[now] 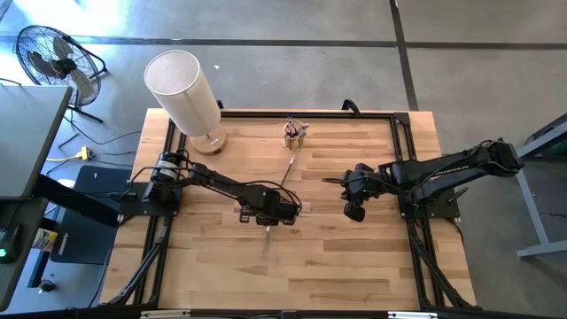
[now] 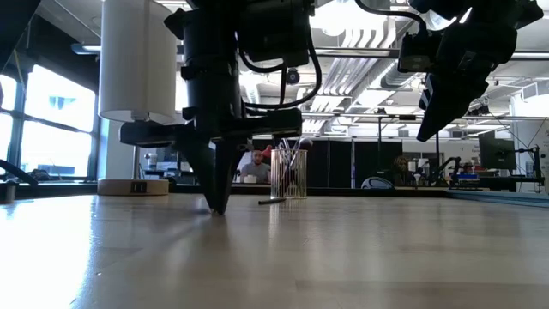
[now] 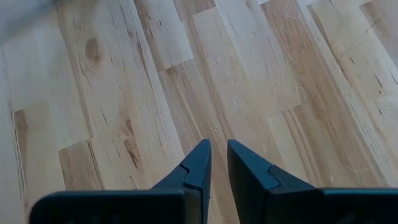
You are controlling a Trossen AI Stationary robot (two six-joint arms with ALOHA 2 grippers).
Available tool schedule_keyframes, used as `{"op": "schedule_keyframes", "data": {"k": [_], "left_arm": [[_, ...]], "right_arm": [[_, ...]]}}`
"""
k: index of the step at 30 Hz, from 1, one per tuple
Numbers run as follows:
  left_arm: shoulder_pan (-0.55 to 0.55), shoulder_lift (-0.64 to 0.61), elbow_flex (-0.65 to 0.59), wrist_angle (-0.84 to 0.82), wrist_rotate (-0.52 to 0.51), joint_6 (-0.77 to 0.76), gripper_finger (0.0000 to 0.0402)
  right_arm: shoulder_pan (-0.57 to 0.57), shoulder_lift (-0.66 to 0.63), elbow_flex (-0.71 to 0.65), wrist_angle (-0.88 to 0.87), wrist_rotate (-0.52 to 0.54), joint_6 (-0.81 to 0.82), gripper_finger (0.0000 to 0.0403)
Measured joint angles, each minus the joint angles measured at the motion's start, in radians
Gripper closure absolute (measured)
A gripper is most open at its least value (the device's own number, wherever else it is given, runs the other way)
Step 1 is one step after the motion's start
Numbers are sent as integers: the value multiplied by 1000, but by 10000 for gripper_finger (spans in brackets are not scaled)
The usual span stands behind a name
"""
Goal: Sort items
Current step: Put the angle shadow brush into the glass
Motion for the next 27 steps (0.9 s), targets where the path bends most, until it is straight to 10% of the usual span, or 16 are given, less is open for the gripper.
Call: {"op": "schedule_keyframes", "data": {"k": [16, 22, 27], "left_arm": [[-2, 0, 13, 0, -39, 117, 401], [-19, -45, 78, 49, -450, 203, 401], [-34, -64, 159, 107, -818, 566, 401]], "right_arm": [[0, 0, 0, 0, -16, 0, 355], [0, 0, 0, 0, -30, 0, 355], [0, 1, -1, 9, -29, 0, 350]]}}
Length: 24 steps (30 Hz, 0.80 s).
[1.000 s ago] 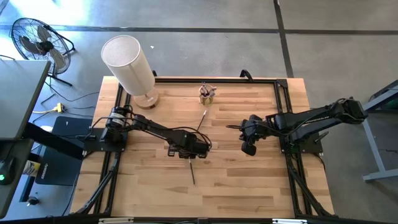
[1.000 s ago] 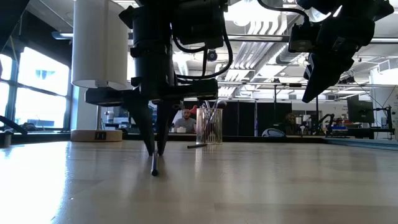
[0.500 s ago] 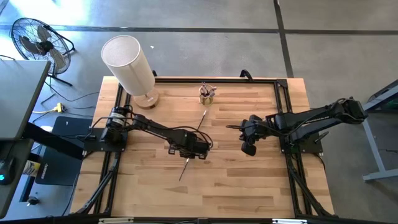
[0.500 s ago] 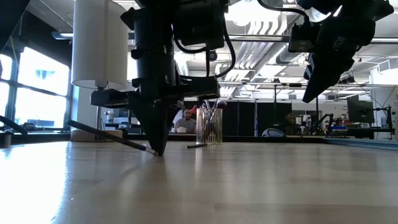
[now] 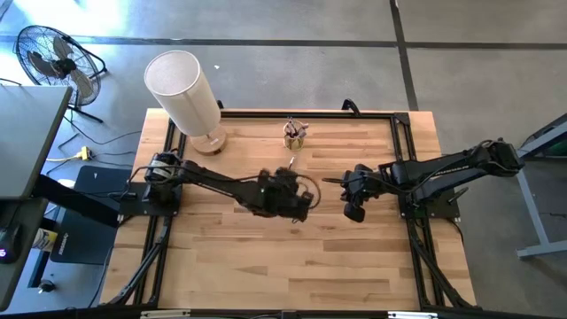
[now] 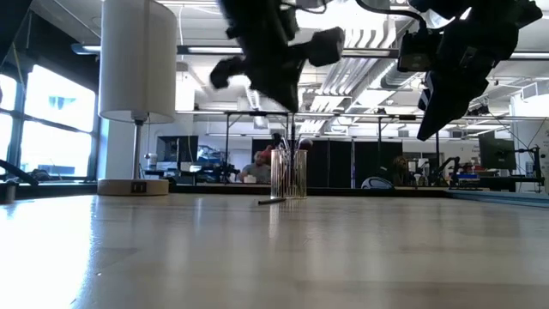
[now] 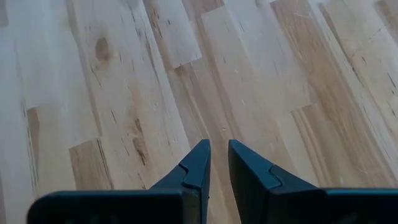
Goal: Sort items
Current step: Put the angle shadow brush into the glass
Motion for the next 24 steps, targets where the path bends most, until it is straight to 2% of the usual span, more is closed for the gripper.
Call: {"op": "schedule_keyframes", "data": {"k": [3, 5, 9, 12, 14, 17, 19, 24], "left_arm": [[22, -14, 48, 45, -144, 226, 401], [50, -23, 81, 64, -210, 305, 401], [148, -56, 87, 90, -218, 429, 401], [249, -68, 91, 150, -123, 535, 401], [320, -80, 85, 220, -19, 640, 401], [416, -92, 73, 496, 214, 840, 401], [463, -90, 61, 631, 338, 922, 401], [557, -88, 57, 783, 537, 1038, 401]], "right_arm": [[0, 0, 0, 10, 15, 5, 352], [0, 0, 0, 23, 37, 6, 354], [-1, 0, 0, 47, 83, 7, 356], [-1, 0, 0, 76, 139, 1, 354], [-4, 0, 0, 101, 189, 0, 352], [-24, 0, 0, 134, 259, 0, 350], [-47, 0, 0, 157, 278, 4, 351], [-117, 0, 0, 177, 284, 31, 356]]}}
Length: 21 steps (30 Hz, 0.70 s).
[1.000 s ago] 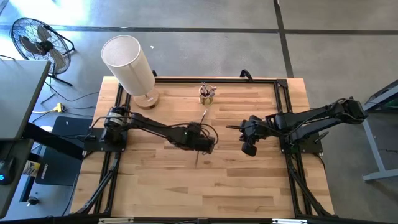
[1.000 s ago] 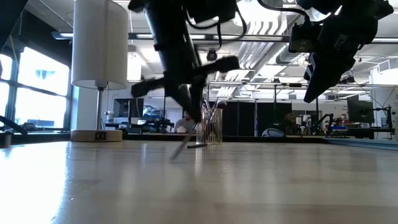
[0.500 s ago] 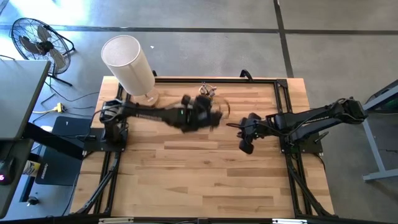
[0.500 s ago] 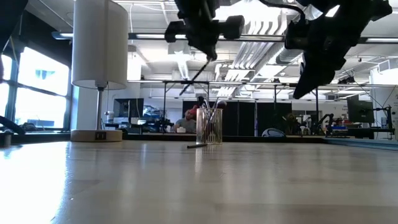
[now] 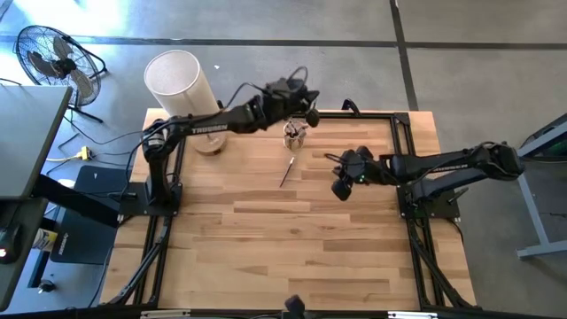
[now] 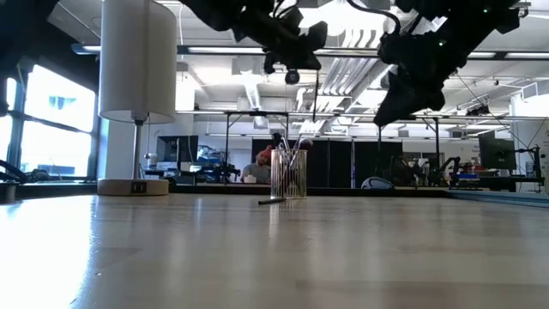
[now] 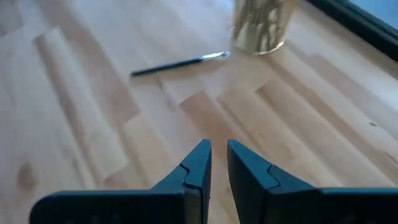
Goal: Sort items
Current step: Put the angle shadow brush into the glass
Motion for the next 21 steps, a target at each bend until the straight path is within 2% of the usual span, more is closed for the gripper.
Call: {"op": "schedule_keyframes", "data": {"k": [5, 12, 16, 21], "left_arm": [[79, 0, -20, 75, 156, -1, 401], [128, 3, -201, 225, 289, -56, 401], [124, 2, -289, 348, 316, -84, 401], [103, 1, -331, 367, 289, -78, 401]], "right_arm": [[-68, 0, 0, 36, 15, 32, 354], [-130, 0, 0, 77, 8, 33, 355], [-156, 0, 0, 91, 4, 33, 357], [-180, 0, 0, 91, -30, 34, 355]]}}
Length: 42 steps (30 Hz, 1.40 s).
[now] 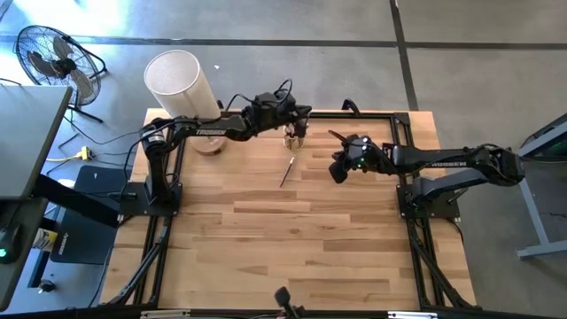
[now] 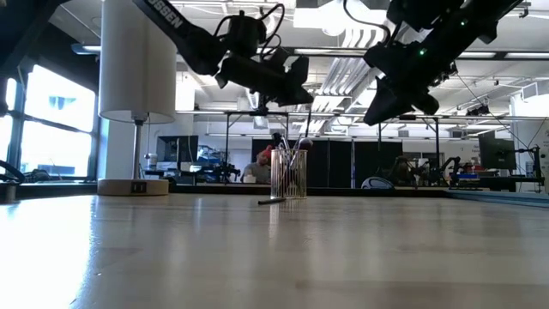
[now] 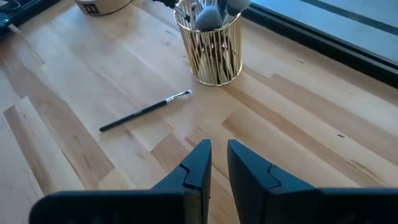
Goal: Sort items
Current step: Put the angle shadow brush into the glass
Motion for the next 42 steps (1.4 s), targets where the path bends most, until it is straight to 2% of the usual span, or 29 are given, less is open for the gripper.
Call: {"op": "schedule_keyframes", "data": {"k": [7, 16, 20, 29, 32, 34, 38, 42], "left_arm": [[3, 0, -14, -89, -56, -5, 401], [3, 0, -15, -221, -78, -5, 395], [3, 0, -15, -241, -73, -5, 367], [2, 0, -10, -269, -56, -5, 266], [2, -2, 36, -339, -50, -5, 247], [2, -24, 86, -446, -37, -5, 244], [-32, -38, 225, -654, -31, -10, 250], [-93, -33, 358, -877, -53, -93, 264]], "right_arm": [[-12, 0, 0, 6, -1, 20, 358], [-12, 0, 0, 7, 24, 22, 357], [-12, 0, 0, 7, 44, 22, 361], [-12, 0, 0, 7, 40, 22, 363], [-11, 0, 0, 7, 27, 22, 363], [-11, 0, 0, 6, 10, 22, 361], [-11, 0, 1, -9, -40, 22, 360], [-11, 0, 1, -71, -132, 22, 365]]}}
